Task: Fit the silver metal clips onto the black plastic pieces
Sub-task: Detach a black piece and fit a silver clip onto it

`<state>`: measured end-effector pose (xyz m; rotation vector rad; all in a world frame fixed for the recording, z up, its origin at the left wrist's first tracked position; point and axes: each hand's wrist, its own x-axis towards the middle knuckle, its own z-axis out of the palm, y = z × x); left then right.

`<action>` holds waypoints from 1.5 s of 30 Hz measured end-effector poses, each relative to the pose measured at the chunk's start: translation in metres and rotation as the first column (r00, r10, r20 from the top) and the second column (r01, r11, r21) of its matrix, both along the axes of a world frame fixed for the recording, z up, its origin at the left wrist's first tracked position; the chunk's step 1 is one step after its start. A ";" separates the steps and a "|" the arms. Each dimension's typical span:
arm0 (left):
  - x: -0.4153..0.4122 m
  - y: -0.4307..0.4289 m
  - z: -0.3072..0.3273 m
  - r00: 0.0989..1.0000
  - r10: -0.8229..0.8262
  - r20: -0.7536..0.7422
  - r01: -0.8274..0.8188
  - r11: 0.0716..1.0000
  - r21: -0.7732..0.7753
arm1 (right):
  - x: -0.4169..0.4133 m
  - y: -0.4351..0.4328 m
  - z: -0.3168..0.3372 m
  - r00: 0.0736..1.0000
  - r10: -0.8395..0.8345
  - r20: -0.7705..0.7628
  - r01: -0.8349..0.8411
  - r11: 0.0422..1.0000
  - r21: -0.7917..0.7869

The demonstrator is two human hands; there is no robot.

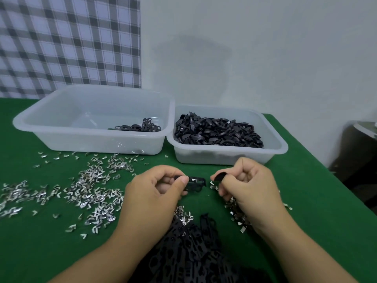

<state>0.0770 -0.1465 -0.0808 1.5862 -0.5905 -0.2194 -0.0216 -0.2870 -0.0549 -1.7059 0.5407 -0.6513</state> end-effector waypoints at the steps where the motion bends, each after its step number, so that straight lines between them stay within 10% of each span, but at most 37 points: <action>1: 0.000 0.000 0.000 1.000 -0.002 -0.008 0.002 1.000 -0.006 | 0.000 0.001 -0.001 1.000 -0.002 0.005 0.002 1.000 0.007; 45: 0.000 0.000 0.004 0.993 -0.108 -0.046 0.100 0.984 -0.149 | -0.004 0.001 -0.002 0.981 0.194 -0.004 -0.192 0.976 0.097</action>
